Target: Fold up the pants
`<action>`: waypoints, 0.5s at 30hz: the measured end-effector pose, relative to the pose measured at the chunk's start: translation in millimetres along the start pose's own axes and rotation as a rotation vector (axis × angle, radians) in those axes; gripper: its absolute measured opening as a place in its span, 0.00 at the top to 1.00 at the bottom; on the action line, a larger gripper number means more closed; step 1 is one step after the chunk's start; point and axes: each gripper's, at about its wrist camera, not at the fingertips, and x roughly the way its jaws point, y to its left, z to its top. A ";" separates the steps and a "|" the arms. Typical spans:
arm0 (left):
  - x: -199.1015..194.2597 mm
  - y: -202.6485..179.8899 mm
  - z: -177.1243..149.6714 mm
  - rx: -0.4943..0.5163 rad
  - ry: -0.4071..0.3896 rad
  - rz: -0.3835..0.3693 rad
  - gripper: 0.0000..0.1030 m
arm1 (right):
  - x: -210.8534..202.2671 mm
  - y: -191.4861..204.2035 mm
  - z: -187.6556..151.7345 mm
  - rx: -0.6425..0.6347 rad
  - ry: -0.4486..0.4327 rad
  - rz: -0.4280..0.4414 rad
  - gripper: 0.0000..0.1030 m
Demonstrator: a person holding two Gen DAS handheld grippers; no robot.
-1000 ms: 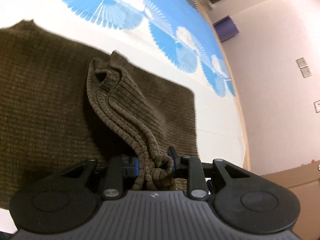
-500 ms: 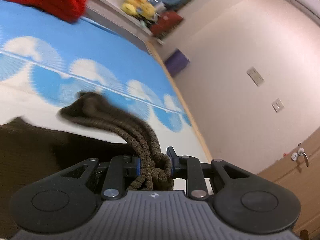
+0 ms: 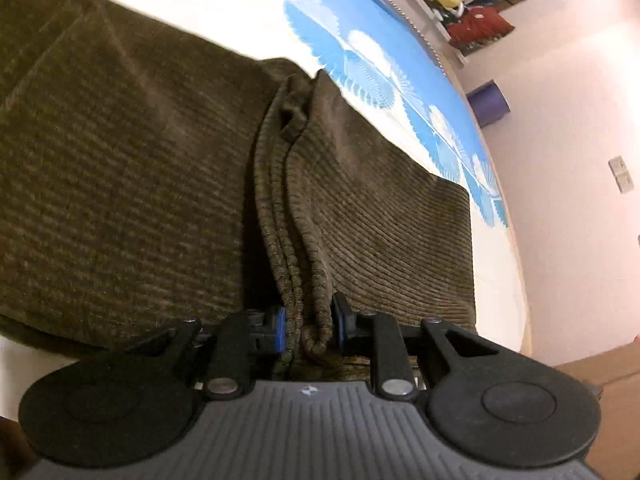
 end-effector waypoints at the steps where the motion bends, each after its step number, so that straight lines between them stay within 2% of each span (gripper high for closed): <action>1: 2.5 0.9 0.7 0.007 0.006 0.029 0.74 | -1.1 -1.3 0.2 -0.004 0.004 0.009 0.53; 2: 7.0 1.9 -0.2 0.010 0.012 0.075 0.72 | 3.6 -5.7 2.5 -0.018 0.011 0.029 0.50; 4: 7.0 0.0 -1.8 0.038 0.001 0.074 0.70 | 1.7 -9.3 6.8 -0.047 0.025 0.058 0.36; 5: 2.9 -4.8 -1.9 0.057 -0.006 0.096 0.67 | -2.9 -15.7 8.1 -0.026 0.030 0.080 0.32; 6: -4.2 -7.8 -2.4 0.071 -0.020 0.122 0.54 | -7.8 -23.9 9.3 -0.003 0.047 0.128 0.22; 7: -10.5 -11.7 -1.7 0.086 -0.043 0.149 0.33 | -14.2 -32.7 8.4 0.020 0.068 0.194 0.16; 8: -16.2 -16.8 -1.1 0.096 -0.076 0.175 0.21 | -20.4 -42.2 6.8 0.053 0.070 0.248 0.16; 11: -31.3 -37.0 -0.9 0.166 -0.146 0.242 0.20 | -34.6 -70.1 6.7 0.155 0.048 0.344 0.15; 13: -40.2 -52.0 -8.9 0.211 -0.227 0.273 0.19 | -38.5 -80.1 6.9 0.230 0.022 0.335 0.15; 15: -42.3 -66.2 -12.0 0.272 -0.247 0.259 0.19 | -36.6 -87.9 9.3 0.325 -0.018 0.299 0.16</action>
